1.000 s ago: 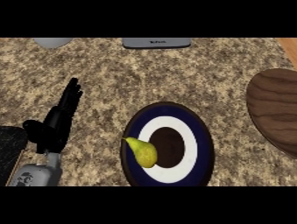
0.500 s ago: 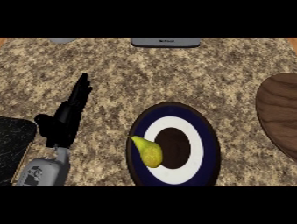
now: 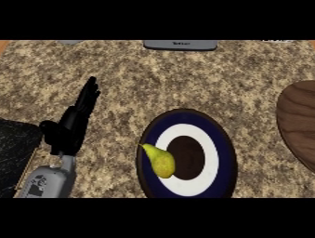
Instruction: Pick the lemon from the plate and place it in the bowl
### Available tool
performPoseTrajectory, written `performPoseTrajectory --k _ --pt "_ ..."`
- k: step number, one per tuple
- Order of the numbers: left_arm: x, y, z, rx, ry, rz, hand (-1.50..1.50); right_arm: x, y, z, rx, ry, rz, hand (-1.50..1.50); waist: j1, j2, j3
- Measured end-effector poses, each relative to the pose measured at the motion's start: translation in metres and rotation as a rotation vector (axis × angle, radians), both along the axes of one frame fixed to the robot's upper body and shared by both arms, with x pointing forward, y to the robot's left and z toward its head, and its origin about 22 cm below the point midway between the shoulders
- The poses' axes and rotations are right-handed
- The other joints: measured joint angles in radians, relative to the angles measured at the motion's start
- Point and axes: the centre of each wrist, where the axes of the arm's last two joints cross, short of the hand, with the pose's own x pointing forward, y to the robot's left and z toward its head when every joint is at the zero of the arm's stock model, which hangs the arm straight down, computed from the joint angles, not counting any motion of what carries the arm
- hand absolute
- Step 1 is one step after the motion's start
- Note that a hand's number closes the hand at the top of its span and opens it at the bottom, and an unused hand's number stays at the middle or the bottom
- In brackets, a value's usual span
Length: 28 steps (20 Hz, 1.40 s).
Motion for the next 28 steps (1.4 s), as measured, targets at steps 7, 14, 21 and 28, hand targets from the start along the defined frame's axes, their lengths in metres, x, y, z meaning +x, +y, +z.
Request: performPoseTrajectory --k 7,14,21,28 --pt "0.0 -0.003 -0.004 0.004 0.001 0.001 0.0 0.03 -0.016 -0.038 0.025 0.216 0.032 -1.5 0.001 0.001 0.0" --pt "0.001 0.004 -0.004 0.006 0.005 0.009 0.0 0.053 -0.024 -0.059 0.166 0.285 0.17 -1.5 -0.011 -0.002 0.001" --pt "-0.001 0.003 -0.005 -0.002 0.009 0.026 0.0 0.06 -0.042 -0.044 0.373 0.178 0.127 -1.5 -0.026 -0.006 0.0" --pt "-0.005 0.005 -0.009 -0.006 0.008 0.022 0.0 0.052 -0.073 -0.019 0.513 0.231 0.043 -1.5 -0.027 -0.005 0.0"
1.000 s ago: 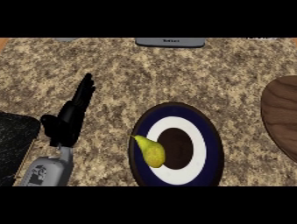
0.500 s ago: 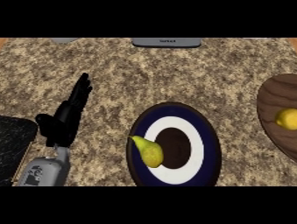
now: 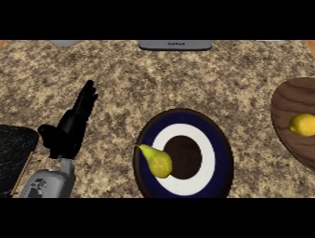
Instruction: Pick the lemon from the plate and place it in the bowl
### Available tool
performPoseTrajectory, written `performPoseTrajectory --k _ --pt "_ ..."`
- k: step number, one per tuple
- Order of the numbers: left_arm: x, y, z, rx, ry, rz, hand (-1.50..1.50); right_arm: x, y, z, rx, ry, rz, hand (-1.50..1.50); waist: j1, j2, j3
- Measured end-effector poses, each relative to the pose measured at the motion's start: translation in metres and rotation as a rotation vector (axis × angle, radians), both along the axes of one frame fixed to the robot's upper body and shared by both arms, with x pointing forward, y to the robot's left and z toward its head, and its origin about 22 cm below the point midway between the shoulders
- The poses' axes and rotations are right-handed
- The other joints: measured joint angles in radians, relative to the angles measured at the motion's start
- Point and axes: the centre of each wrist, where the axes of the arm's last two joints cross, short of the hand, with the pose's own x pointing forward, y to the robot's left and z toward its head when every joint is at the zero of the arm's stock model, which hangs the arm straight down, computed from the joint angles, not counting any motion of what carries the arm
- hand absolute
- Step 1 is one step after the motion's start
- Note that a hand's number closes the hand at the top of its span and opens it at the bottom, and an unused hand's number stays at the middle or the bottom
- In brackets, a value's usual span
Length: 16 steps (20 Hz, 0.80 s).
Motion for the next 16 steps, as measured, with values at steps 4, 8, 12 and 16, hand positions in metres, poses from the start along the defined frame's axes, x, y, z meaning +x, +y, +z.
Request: performPoseTrajectory --k 4,8,12,16 --pt "0.0 0.002 0.002 0.006 -0.004 -0.001 0.0 -0.012 -0.019 0.007 0.061 0.054 -0.038 -1.5 0.006 0.003 0.002" --pt "0.004 0.001 0.003 0.0 -0.004 0.0 0.0 -0.023 -0.032 0.013 0.085 0.092 -0.047 -1.5 0.002 0.005 0.003" --pt "0.004 -0.001 0.005 0.0 -0.006 -0.001 0.0 -0.031 -0.036 0.012 0.098 0.118 -0.04 -1.5 0.001 0.005 0.004" --pt "0.001 0.002 0.003 -0.003 -0.003 0.003 0.0 -0.039 -0.04 0.011 0.09 0.132 -0.036 -1.5 0.0 0.005 0.006"
